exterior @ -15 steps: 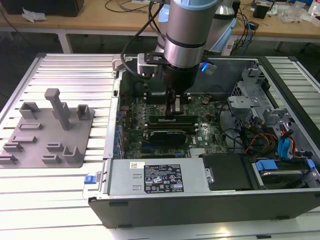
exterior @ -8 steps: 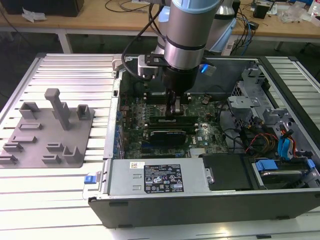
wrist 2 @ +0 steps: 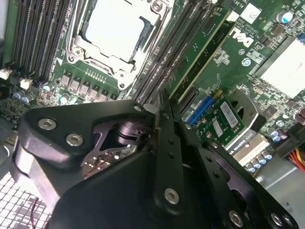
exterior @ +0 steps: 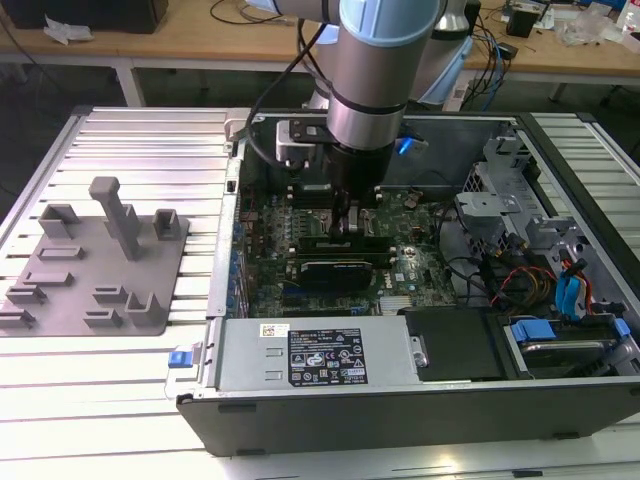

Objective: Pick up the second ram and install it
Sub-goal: 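Insert the second ram into the second slot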

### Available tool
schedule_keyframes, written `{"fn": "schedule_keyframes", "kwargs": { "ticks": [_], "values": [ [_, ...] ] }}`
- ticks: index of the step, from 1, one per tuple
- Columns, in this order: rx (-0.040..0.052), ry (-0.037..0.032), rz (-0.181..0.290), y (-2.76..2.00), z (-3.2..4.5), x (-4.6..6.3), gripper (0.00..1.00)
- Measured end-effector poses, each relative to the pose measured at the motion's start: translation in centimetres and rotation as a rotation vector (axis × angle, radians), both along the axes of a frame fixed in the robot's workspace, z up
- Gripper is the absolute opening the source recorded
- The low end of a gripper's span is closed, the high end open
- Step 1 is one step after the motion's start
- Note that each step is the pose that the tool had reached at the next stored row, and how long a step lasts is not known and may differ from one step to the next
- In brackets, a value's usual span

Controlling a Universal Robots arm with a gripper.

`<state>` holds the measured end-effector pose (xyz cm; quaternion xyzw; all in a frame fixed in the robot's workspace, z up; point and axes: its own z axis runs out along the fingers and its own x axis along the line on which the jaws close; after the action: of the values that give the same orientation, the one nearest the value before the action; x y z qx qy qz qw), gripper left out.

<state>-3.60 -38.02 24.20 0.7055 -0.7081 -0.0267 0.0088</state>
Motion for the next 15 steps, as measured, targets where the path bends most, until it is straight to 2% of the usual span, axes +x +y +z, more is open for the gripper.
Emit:
{"fn": "schedule_keyframes", "kwargs": {
  "ticks": [4, 15],
  "values": [
    [0.0024, 0.0001, 0.000, 0.15, -0.24, 0.00, 0.09],
    [0.0077, 0.0000, -0.002, 0.17, -0.42, -0.02, 0.09]
  ]
}}
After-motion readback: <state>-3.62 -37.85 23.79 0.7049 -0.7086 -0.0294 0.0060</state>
